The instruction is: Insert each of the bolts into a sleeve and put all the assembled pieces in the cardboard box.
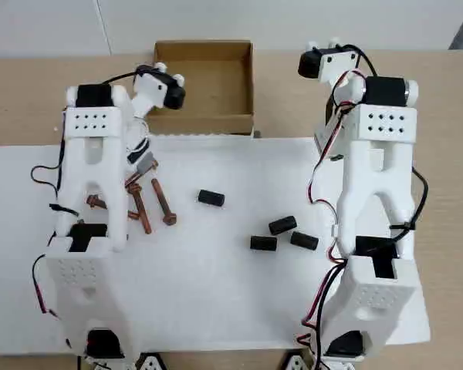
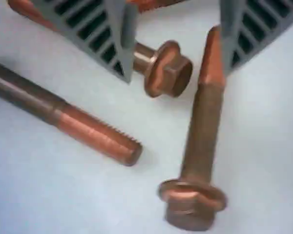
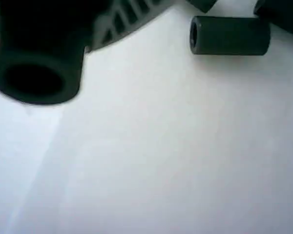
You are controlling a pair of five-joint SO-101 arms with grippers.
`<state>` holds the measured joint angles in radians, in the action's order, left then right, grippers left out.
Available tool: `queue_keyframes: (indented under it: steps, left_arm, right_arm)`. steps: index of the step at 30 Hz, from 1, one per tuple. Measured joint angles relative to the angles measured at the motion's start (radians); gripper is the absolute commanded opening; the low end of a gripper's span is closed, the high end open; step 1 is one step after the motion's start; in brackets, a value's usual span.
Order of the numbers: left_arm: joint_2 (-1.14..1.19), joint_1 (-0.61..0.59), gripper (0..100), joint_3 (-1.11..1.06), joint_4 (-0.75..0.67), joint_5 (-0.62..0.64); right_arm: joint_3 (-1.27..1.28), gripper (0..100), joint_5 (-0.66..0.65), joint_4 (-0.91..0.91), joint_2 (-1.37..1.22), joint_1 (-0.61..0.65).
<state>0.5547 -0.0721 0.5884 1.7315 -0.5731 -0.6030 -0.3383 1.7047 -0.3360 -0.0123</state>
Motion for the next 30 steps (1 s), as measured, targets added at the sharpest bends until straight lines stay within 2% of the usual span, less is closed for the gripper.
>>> queue_keyframes:
  steps: [7, 22, 30]
  left_arm:
    - [0.043, 0.026, 12, 0.003, 0.0, -0.005]
    - [0.296, 0.026, 12, 0.238, 0.0, -0.002]
    - [0.338, -0.02, 11, 0.253, 0.0, -0.002]
  right_arm:
    - [0.0, 0.3, 0.0, 0.0, 0.0, 0.0]
    - [0.0, 0.3, 0.0, 0.0, 0.0, 0.0]
    - [0.0, 0.3, 0.0, 0.0, 0.0, 0.0]
